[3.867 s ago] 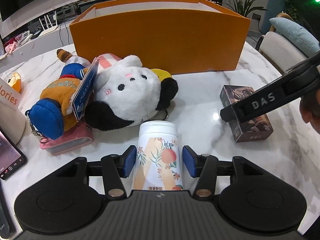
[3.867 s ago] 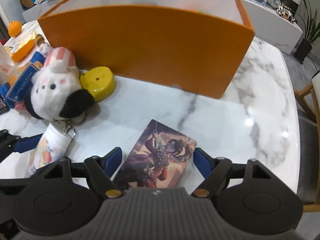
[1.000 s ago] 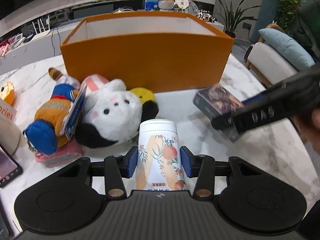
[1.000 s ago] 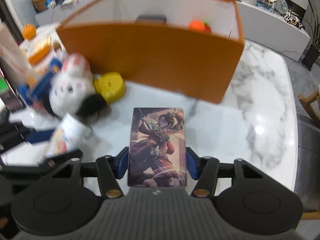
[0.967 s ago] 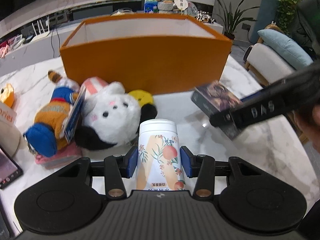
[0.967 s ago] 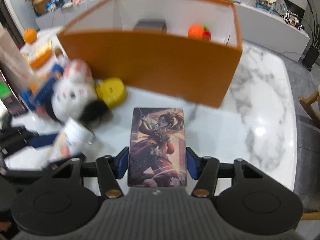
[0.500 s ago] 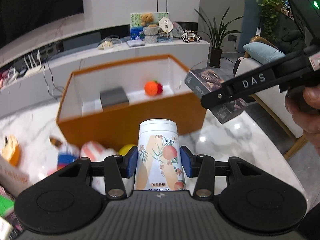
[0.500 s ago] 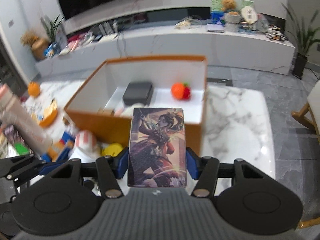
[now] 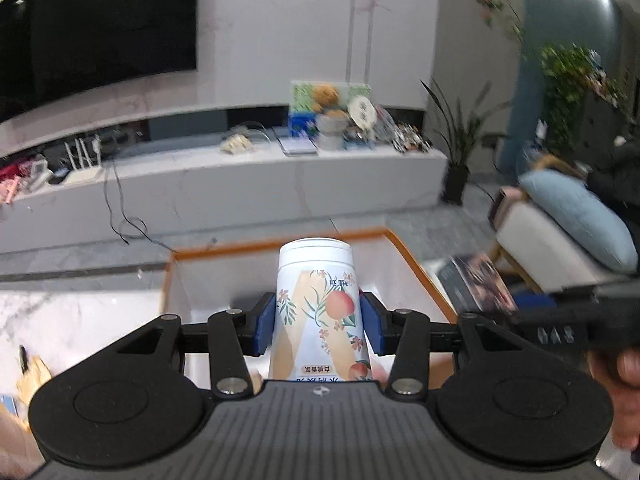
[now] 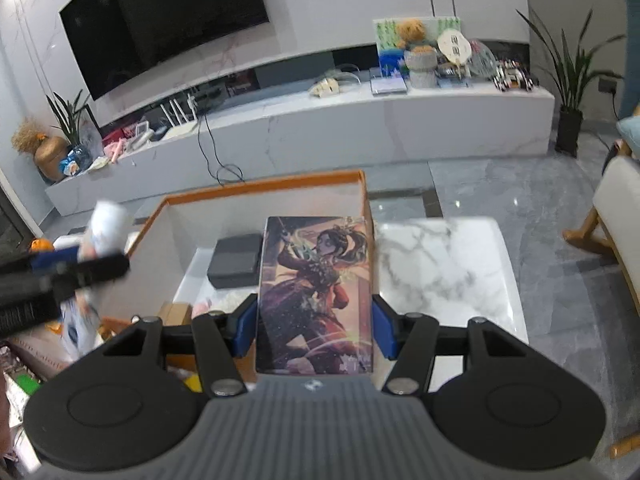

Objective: Organize objects
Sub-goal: 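Carry the can with left gripper while right gripper carries the card over the orange box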

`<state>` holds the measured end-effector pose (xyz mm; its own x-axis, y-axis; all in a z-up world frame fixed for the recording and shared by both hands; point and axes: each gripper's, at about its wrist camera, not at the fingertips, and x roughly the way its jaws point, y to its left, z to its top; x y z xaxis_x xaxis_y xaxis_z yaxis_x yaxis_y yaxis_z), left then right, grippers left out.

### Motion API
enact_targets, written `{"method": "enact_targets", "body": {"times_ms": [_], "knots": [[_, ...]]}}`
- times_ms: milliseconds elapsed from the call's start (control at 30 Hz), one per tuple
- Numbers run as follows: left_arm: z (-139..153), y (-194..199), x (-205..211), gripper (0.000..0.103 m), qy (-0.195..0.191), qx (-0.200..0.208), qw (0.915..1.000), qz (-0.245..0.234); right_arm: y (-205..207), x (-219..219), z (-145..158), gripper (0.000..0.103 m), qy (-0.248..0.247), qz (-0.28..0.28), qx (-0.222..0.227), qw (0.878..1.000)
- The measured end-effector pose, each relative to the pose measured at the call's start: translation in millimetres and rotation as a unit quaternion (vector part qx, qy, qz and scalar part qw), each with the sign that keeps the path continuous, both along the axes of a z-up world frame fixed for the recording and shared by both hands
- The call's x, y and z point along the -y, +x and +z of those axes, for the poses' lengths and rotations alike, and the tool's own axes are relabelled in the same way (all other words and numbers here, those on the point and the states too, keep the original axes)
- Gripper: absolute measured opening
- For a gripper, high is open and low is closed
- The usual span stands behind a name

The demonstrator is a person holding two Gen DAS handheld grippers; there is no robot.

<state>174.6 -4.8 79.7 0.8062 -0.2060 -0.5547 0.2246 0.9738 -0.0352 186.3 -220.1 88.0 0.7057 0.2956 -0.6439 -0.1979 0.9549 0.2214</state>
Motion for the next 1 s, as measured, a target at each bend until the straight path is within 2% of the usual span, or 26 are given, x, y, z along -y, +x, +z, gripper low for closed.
{"method": "enact_targets", "body": {"times_ms": [267,433,567,800,1000], "knots": [[0,19,-26,0.053,-0.034,0.043,0.9977,0.041,25,-30,2,0.06,0.021,-0.01,0.045,0.999],[-17,28,-14,0.053,-0.001,0.051,0.9978,0.041,32,-53,-8,0.06,0.004,-0.02,0.079,0.997],[-33,37,-12,0.053,0.018,0.044,0.9973,0.056,36,-72,-19,0.059,-0.037,-0.021,0.105,0.994],[-42,52,-17,0.053,-0.01,0.027,0.9968,0.074,47,-91,-43,0.059,-0.071,-0.014,0.094,0.993],[-55,61,-12,0.053,0.004,0.01,0.9971,0.075,54,-98,-59,0.059,-0.093,-0.007,0.082,0.992]]}}
